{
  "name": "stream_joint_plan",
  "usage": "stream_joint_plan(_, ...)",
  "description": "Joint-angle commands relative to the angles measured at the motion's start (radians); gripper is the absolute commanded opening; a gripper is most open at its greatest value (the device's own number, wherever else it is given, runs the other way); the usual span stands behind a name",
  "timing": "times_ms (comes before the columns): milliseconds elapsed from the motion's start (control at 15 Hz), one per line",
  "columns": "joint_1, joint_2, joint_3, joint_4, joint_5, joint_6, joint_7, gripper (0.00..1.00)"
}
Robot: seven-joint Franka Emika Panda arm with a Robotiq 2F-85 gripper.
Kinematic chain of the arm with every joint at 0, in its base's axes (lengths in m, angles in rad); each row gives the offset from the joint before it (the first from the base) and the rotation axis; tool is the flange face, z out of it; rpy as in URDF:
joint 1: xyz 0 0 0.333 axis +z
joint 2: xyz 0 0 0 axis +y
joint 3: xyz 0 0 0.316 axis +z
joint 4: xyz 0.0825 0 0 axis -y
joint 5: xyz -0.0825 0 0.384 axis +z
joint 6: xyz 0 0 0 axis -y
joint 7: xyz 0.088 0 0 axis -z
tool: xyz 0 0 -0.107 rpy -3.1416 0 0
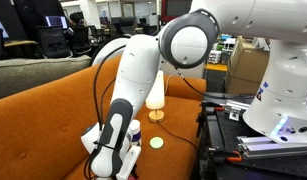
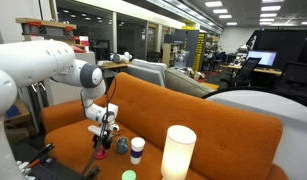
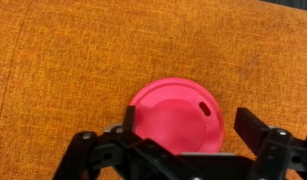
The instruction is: Pick the pink lid and put it on the white and purple cup
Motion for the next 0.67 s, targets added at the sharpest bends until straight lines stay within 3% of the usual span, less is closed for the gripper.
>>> stream_joint_plan(0, 0.009, -0.001, -0.013, 0.008, -0.017, -0.019, 0.014, 1.0)
stream_joint_plan(600, 0.003, 0.038, -0.011, 0.057, -0.02, -0.044, 0.007, 1.0)
